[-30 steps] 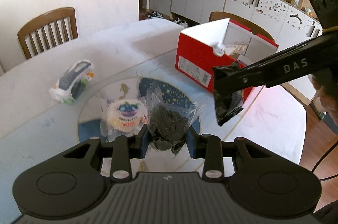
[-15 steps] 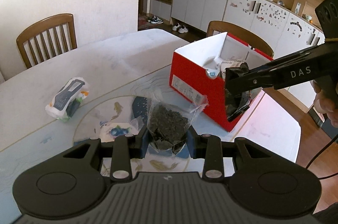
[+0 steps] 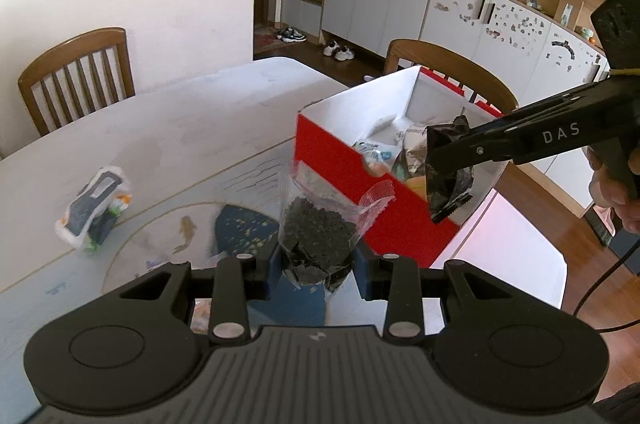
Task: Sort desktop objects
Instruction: 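Carry the black packet and clear leaf bag with both tools over the shoebox, then lower into the box and open the left tool while the right tool releases the black packet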
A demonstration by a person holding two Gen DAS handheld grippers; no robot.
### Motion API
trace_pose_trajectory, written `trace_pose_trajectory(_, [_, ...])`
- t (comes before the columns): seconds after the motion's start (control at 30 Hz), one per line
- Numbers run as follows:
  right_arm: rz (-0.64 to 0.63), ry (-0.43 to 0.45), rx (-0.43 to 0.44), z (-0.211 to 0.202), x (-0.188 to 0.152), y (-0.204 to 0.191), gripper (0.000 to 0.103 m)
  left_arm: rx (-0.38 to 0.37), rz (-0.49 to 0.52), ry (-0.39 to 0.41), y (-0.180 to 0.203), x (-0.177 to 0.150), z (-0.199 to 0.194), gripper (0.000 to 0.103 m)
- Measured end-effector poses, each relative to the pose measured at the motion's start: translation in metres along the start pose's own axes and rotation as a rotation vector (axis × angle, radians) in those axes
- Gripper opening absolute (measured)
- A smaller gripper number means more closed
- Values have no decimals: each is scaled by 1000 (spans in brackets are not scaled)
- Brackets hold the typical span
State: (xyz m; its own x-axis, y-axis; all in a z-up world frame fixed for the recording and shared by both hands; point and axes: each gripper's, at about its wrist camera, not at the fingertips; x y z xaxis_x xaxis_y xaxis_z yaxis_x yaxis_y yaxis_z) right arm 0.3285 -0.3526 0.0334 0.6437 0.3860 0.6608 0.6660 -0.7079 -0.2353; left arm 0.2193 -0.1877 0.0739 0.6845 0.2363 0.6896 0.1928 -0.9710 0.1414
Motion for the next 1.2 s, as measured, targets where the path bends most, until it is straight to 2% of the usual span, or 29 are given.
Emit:
trace_pose_trajectory(0.73, [43,-21,-75,-9,-2,102,35,-69,111,-38,83,57,72,35])
trace_pose_trajectory(1.2, [51,-100,-79,8,-16,133,35,-23,172,-113,105,85,136,35])
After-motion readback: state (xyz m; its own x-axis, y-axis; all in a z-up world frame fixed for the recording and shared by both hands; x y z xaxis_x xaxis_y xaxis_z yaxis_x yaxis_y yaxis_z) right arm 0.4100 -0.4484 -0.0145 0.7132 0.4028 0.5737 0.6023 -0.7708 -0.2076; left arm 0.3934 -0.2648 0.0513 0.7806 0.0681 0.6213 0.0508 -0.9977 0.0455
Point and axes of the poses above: each gripper's, at about its wrist camera, not at the fingertips, and z roughly the way its jaws point, y to its right, x to its top, and after that the axes turned 7 degrees about -z, right-handed
